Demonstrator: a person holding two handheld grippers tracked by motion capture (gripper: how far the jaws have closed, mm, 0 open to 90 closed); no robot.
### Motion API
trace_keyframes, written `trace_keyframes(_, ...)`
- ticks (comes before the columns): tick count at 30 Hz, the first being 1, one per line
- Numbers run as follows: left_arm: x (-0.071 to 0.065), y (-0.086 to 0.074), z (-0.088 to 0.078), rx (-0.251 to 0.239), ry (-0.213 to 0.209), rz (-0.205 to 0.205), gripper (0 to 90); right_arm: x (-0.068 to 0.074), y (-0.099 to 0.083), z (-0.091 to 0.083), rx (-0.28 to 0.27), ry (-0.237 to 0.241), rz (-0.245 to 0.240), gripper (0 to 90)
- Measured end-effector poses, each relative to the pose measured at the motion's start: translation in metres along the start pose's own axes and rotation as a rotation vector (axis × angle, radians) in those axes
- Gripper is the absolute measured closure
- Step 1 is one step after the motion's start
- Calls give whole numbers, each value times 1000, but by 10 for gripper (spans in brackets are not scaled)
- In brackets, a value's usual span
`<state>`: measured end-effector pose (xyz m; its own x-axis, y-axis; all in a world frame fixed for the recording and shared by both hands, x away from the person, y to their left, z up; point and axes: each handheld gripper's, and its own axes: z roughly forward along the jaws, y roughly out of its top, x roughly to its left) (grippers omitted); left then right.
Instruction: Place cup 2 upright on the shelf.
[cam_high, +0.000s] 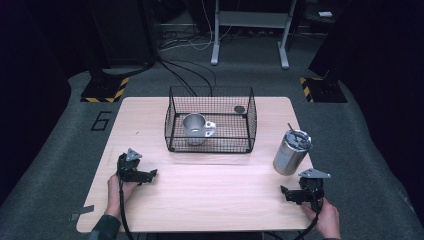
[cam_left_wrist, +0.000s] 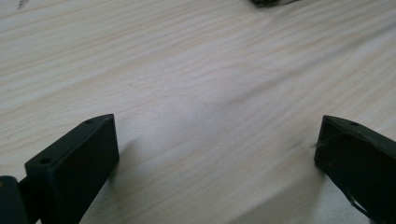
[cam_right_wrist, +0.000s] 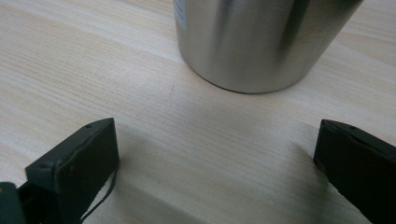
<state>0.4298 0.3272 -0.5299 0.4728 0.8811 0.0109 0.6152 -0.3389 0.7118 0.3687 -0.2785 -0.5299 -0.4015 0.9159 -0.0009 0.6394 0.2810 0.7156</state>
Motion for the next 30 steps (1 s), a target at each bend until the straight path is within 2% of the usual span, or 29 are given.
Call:
trace_keyframes(4, 1, 0, 2, -20, 3, -7, 0, 1, -1, 0, -6, -11, 1, 0)
trace_keyframes(8, 0, 1, 3, -19, 5, -9, 0, 4, -2, -1, -13, -42, 32, 0)
trace_keyframes(13, 0, 1, 2, -9, 10, -5, 0, 5, -2, -1, -4, -48, 50, 0)
trace_keyframes(14, 0, 1, 2, -7, 10, -6, 0, 4, -3, -3, -9, -50, 40, 0)
trace_keyframes(15, 0, 1, 3, -11, 14, -9, 0, 4, -3, -3, -12, -54, 58, 0)
trace_keyframes(17, -1, 1, 3, -11, 14, -10, 1, 2, -4, -5, 7, -46, 33, 0)
trace_keyframes(21, -1, 1, 3, -11, 15, -11, 1, 2, -4, -6, 6, -70, 36, 0)
trace_keyframes(22, -1, 1, 3, -13, 16, -15, 1, 2, -4, -6, 6, -82, 44, 0)
trace_keyframes(26, -2, 2, 3, -14, 21, -13, 3, -2, -3, -10, -32, -36, 116, 0)
trace_keyframes(30, -2, 2, 4, -16, 21, -19, 3, -3, 1, -14, -66, -28, 141, 0)
